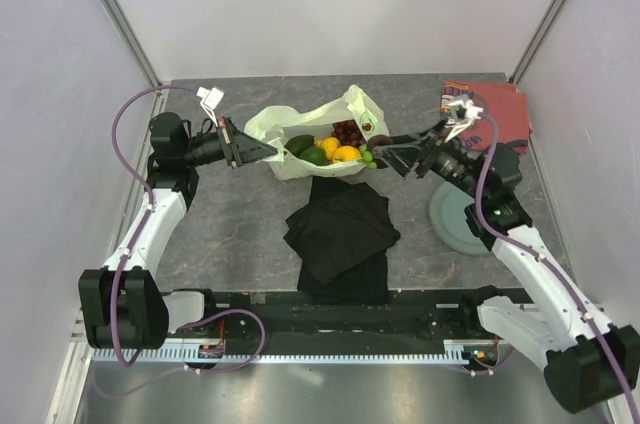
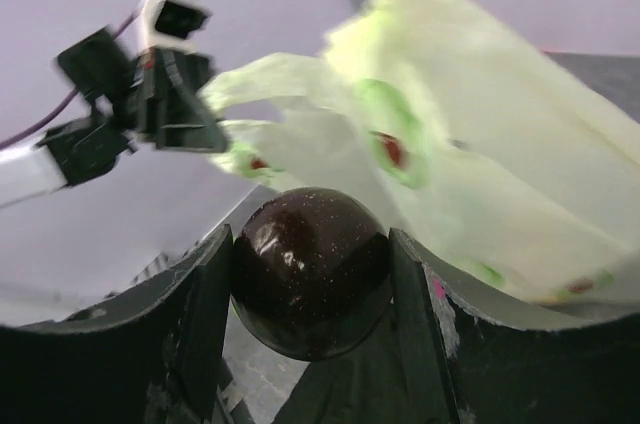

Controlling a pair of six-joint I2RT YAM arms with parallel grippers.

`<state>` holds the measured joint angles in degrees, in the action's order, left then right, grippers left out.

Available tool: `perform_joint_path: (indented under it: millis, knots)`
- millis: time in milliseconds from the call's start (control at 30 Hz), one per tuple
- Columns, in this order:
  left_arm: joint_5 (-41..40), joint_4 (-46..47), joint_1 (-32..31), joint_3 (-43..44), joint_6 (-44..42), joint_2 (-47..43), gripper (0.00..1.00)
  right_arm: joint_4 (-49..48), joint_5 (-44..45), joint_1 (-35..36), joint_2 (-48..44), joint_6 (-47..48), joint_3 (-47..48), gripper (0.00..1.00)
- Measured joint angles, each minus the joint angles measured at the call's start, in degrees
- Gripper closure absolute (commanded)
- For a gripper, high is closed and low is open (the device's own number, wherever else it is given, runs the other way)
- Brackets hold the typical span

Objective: Place the fruits into the plastic bag

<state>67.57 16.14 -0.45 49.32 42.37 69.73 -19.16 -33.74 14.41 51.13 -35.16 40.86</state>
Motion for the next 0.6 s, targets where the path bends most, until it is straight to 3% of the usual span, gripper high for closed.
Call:
perform_joint_path:
  millis: [267, 467, 600]
  knots:
    - [0.0, 0.0, 0.0, 0.0, 0.0, 0.0, 0.99, 4.2, 2.9, 18.1, 12.1, 10.5, 15.5, 1.0]
    - [0.0, 0.0, 0.0, 0.0, 0.0, 0.0, 0.98, 12.1, 18.1, 27.9, 20.9, 18.8, 24.6, 1.0]
    - [0.0, 0.0, 0.0, 0.0, 0.0, 0.0, 0.98, 16.2, 30.8, 29.3, 25.1, 20.5, 28.3, 1.0]
